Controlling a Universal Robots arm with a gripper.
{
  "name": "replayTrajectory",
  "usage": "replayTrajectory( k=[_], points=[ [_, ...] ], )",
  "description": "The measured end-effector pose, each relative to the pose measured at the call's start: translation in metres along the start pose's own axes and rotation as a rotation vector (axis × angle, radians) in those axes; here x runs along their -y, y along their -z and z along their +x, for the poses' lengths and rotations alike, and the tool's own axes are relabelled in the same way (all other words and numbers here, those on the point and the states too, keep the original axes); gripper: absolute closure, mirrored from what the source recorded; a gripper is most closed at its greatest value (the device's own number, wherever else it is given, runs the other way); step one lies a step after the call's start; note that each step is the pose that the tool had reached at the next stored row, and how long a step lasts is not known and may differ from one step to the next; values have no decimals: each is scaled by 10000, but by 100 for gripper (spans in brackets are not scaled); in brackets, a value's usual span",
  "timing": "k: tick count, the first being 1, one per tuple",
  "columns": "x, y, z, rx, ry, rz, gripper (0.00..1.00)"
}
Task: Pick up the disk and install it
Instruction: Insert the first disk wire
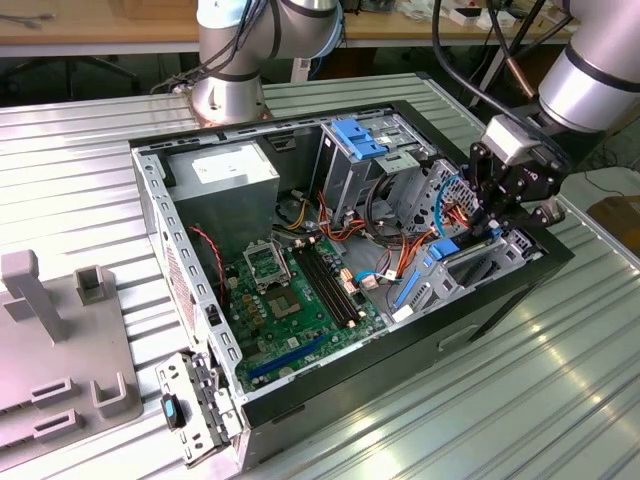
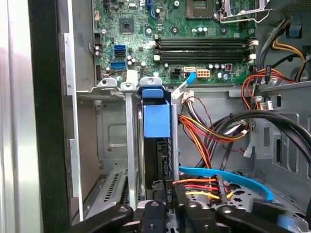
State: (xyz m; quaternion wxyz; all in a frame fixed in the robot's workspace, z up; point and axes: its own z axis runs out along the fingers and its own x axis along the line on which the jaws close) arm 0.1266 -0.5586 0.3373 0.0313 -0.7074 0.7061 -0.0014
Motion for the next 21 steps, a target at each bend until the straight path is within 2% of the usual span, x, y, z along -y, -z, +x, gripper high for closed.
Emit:
replayTrajectory(
  k=[1,2,3,6,7,8,9,12,13,15,17,21],
  points=[
    [2,48,-1,-6,0,0,75],
    [7,150,-6,-18,0,-1,75],
    [10,216,-8,-18,0,-1,75],
    [10,227,-9,-17,0,-1,77],
    [11,229,-9,-19,1,-1,84],
    [11,230,-9,-21,1,-1,84],
    [11,230,-9,-19,1,-1,89],
    [14,235,-9,-25,2,-1,89],
    [21,259,-10,-33,1,-14,89],
    [24,306,-12,-4,-2,-22,89],
    [32,374,-15,12,-4,-82,89],
    [32,373,-15,20,-5,-89,89]
  ],
)
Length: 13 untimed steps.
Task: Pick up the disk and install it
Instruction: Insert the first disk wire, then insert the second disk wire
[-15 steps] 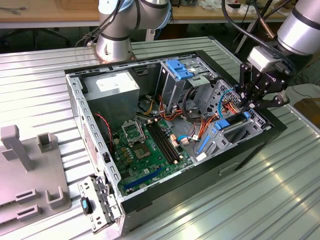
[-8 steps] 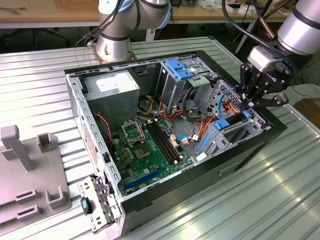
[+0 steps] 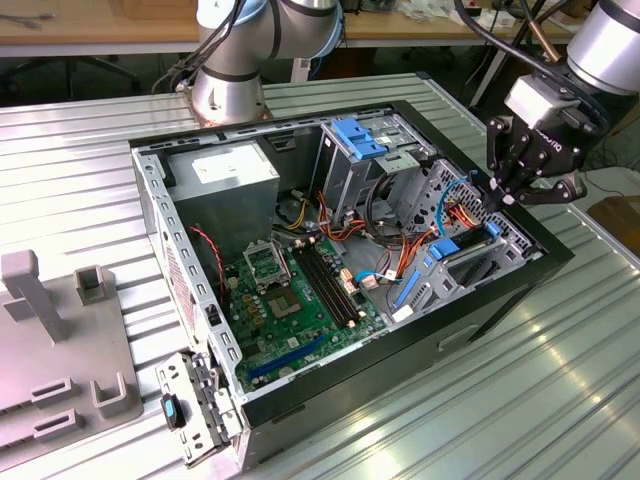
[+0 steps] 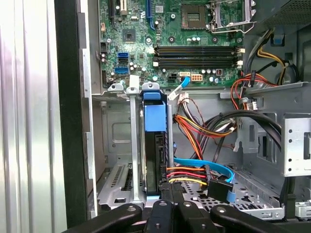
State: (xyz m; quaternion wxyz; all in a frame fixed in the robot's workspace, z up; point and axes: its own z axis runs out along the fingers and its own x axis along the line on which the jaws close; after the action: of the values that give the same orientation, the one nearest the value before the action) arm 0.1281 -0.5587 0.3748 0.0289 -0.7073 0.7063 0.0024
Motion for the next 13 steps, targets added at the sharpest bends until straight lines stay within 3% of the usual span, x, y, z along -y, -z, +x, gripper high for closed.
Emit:
replayTrajectory(
  k=[13],
  points=[
    [0,1,0,19,0,0,89]
  ],
)
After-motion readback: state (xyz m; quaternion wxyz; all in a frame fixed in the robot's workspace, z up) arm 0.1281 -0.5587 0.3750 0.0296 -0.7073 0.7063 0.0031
